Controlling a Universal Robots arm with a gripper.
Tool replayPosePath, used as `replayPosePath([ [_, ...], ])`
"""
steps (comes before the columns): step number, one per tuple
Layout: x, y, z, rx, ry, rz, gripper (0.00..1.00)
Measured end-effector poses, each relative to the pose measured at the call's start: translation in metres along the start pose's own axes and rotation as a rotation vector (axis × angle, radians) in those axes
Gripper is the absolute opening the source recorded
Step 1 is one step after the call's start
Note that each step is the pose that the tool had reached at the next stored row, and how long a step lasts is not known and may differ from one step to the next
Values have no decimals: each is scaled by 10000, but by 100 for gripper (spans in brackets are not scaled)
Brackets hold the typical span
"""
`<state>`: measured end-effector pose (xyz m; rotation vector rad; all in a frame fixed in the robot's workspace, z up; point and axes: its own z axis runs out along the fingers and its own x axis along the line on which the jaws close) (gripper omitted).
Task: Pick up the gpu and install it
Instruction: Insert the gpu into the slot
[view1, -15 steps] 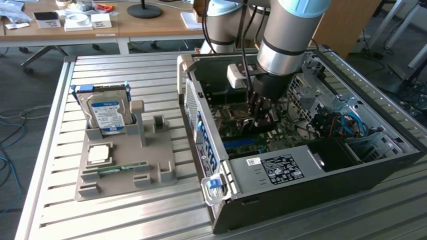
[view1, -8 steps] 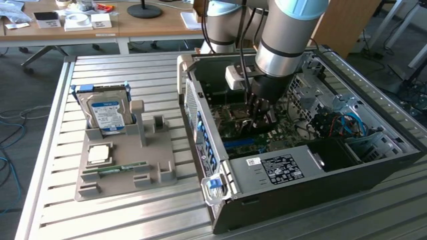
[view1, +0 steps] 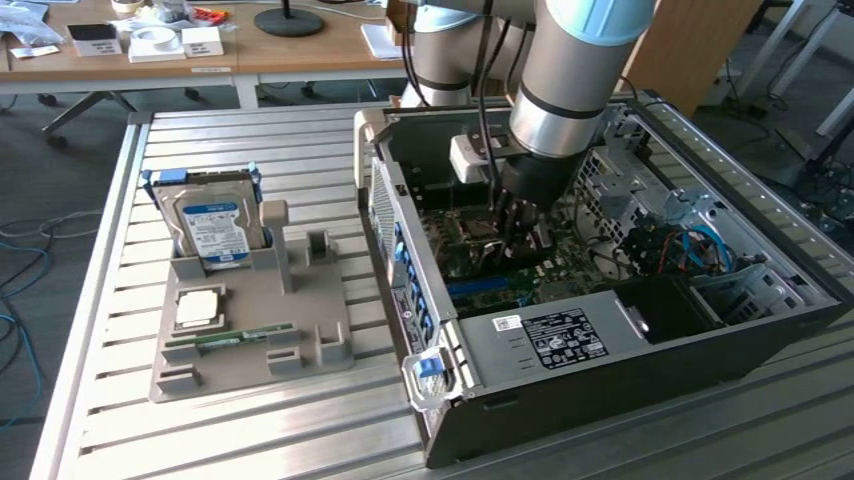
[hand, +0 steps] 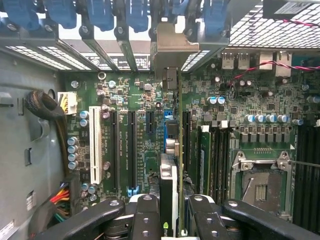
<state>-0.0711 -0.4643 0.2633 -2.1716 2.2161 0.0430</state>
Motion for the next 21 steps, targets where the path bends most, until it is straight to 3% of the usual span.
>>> replayPosePath([
  [21,22,31,57,0,1,-1,27],
])
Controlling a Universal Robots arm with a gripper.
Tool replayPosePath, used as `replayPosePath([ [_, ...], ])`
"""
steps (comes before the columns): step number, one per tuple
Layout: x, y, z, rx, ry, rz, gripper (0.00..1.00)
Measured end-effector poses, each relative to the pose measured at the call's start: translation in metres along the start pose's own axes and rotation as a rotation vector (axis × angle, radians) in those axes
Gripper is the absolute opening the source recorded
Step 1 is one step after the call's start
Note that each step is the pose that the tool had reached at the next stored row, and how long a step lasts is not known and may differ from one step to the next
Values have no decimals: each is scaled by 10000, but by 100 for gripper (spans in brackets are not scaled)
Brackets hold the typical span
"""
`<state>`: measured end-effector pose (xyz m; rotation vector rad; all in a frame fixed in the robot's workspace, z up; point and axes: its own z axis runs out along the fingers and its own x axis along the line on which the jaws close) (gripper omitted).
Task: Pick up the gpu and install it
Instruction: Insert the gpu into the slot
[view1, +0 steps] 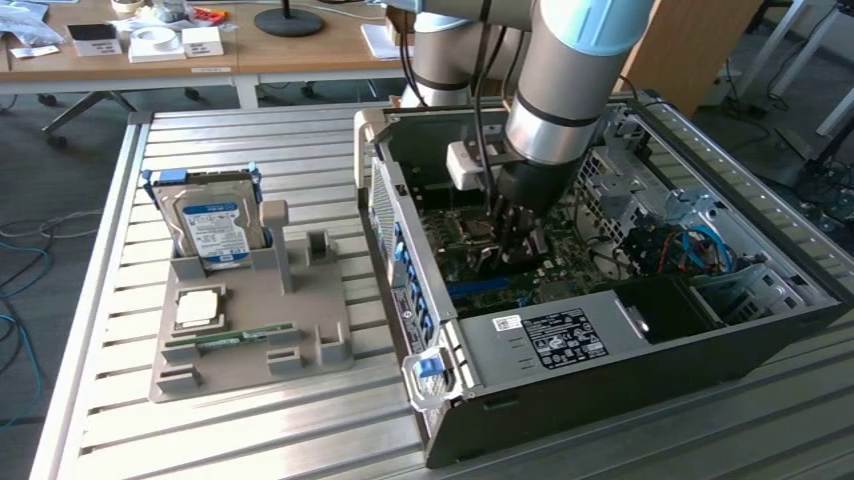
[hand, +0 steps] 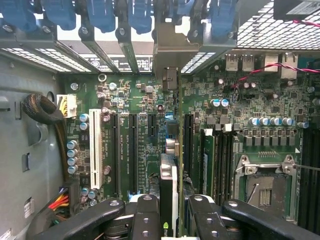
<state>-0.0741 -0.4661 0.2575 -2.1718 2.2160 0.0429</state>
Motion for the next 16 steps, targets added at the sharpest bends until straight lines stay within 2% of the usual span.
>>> replayPosePath([
  [16,-1,54,13,-1,1,2,27],
])
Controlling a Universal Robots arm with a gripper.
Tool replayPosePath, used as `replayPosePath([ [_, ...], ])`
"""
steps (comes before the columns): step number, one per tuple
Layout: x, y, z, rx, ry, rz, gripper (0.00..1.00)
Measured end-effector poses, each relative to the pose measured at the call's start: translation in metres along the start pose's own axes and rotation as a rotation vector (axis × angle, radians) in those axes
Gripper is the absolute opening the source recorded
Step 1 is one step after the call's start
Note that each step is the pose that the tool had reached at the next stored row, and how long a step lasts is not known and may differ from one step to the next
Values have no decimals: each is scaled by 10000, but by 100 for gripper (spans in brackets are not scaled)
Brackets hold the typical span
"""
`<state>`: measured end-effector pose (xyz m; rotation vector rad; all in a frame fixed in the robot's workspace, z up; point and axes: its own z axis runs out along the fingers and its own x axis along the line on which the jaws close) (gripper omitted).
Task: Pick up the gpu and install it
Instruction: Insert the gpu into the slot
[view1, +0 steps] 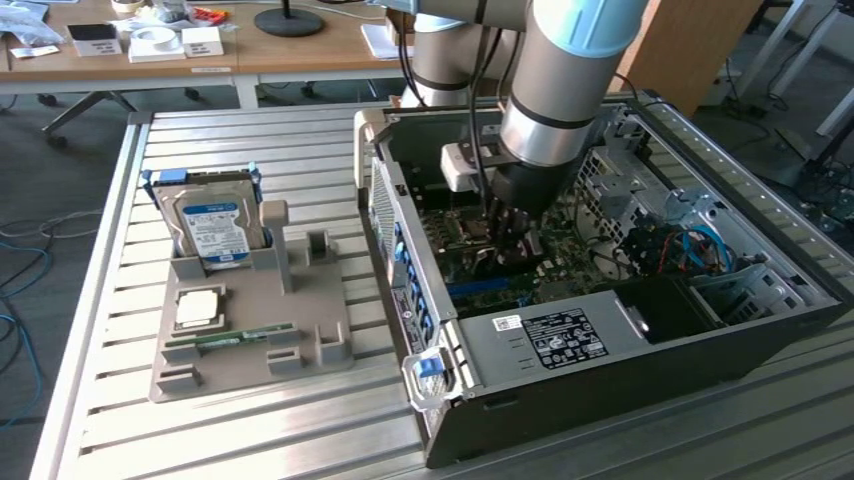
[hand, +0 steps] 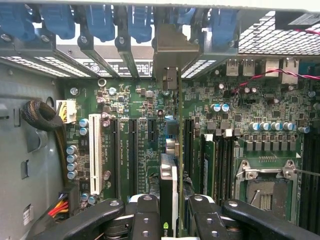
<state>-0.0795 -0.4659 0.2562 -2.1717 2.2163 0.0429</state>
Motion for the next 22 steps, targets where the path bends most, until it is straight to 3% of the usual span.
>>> replayPosePath([
  [22,0,19,54,0,-1,0,27],
])
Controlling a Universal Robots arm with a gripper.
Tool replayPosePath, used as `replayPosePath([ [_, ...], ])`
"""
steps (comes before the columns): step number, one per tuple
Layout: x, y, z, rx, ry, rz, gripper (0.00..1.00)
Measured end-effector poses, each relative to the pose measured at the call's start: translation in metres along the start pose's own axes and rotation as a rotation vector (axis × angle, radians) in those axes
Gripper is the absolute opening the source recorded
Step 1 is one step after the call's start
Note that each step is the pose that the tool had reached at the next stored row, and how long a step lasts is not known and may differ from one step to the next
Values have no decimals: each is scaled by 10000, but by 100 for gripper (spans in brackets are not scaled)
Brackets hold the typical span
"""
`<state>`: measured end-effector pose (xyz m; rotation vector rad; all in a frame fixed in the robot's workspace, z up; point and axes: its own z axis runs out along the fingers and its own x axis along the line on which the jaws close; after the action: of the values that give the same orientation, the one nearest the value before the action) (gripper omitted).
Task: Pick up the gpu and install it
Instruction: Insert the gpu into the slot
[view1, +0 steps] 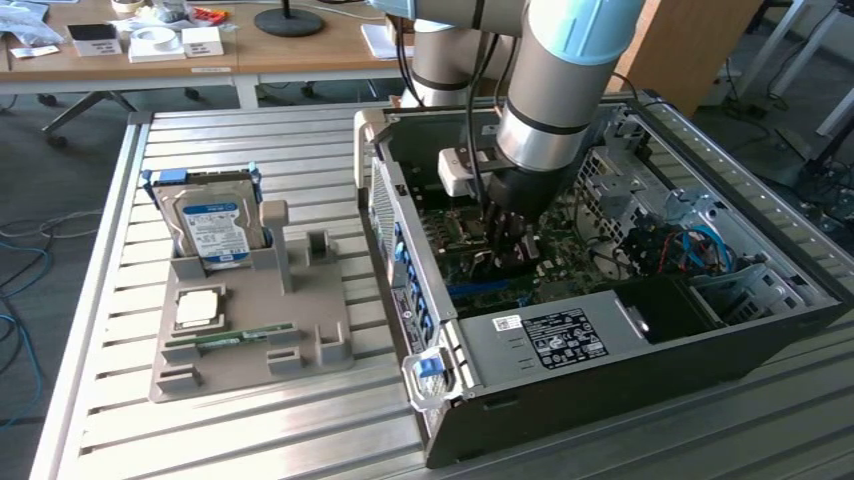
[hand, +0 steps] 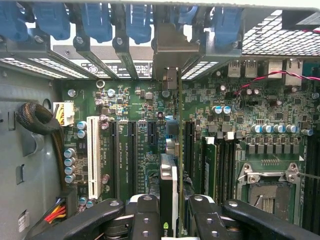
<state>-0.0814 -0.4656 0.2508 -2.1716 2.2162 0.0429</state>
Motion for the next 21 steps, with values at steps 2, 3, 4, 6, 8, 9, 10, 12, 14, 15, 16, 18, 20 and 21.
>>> replayPosePath([
  [2,0,0,0,0,0,0,27],
  [3,0,0,1,0,0,0,27],
  [4,0,0,8,2,-5,-1,27],
  [6,1,0,18,0,-1,-1,27],
  [8,1,1,28,0,-1,0,27],
  [9,2,1,32,0,0,0,27],
  [10,2,1,32,-1,2,0,27],
  [12,2,1,34,-1,2,0,27],
  [14,2,1,44,2,-4,0,27],
  [15,2,2,50,1,-2,0,27],
  [16,3,2,54,0,0,0,27],
  [18,3,3,59,-1,2,0,27],
  [20,3,3,61,-1,1,0,27],
  [21,3,4,62,0,0,0,27],
])
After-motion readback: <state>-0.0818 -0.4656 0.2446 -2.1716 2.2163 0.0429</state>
